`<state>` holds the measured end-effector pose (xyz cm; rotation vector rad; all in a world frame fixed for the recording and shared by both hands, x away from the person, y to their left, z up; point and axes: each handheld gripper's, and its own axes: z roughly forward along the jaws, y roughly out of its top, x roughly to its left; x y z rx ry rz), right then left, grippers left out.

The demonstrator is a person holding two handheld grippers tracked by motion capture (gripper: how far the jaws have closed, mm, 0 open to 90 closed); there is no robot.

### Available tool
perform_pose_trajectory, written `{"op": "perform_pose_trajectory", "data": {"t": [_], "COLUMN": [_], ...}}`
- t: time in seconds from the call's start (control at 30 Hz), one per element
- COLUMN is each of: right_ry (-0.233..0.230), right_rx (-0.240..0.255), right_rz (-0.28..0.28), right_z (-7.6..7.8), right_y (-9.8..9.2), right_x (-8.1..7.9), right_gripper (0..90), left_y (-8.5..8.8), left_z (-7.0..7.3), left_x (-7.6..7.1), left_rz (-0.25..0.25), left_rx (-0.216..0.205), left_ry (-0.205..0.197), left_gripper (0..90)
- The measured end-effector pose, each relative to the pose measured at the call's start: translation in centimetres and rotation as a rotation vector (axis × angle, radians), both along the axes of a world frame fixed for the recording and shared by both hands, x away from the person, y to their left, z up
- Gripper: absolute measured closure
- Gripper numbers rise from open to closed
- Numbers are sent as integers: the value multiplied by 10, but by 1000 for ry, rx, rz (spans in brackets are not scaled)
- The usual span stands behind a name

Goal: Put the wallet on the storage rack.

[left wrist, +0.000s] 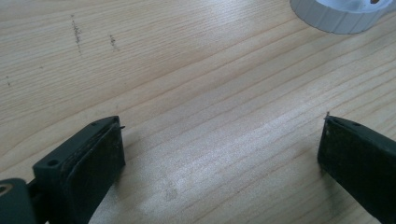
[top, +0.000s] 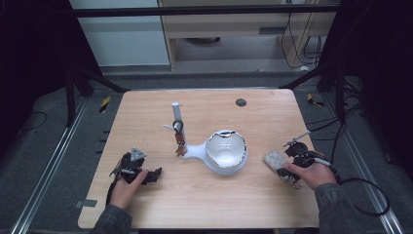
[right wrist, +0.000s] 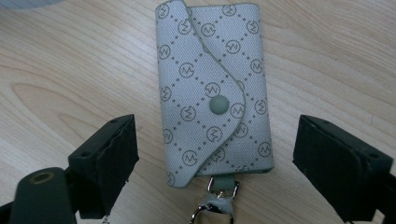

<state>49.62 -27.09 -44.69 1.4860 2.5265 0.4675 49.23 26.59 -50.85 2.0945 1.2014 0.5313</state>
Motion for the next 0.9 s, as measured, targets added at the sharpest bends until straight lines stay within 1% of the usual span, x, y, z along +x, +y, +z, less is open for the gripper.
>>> {"op": "perform_pose_trajectory", "data": {"t": [0.03,0.1,0.13,0.17,0.2,0.27,0.3,0.37,0.47,0.53,0.6,0.9], "right_ry": [0,21,27,35,42,43,45,50,47,50,49,55], "right_rx": [-3,1,4,-3,-8,-7,-12,-8,-22,-15,-23,-27], "right_rz": [6,3,15,26,20,21,20,18,22,19,28,37], "right_z": [-1,-2,-3,-5,-6,-8,-11,-14,-15,-17,-18,-21], "right_y": [-1,-1,-1,-1,0,-1,-1,-1,-1,-2,-3,-2], "right_x": [1,3,3,4,4,4,5,6,6,6,6,7], "right_gripper": [157,168,167,170,173,175,191,204,231,249,249,243], "left_y": [0,0,0,0,0,0,0,0,0,0,0,-1], "left_z": [0,0,0,0,0,0,0,0,0,0,0,0], "left_x": [0,0,0,0,0,0,1,1,1,1,1,1], "left_rz": [0,0,0,-1,0,1,0,0,0,0,0,-1], "left_rx": [1,0,0,1,0,-2,-2,-2,-3,-3,-3,-3], "left_ry": [0,0,0,0,0,0,1,1,1,1,1,2], "left_gripper": [0,0,0,0,0,0,0,0,0,0,0,0]}}
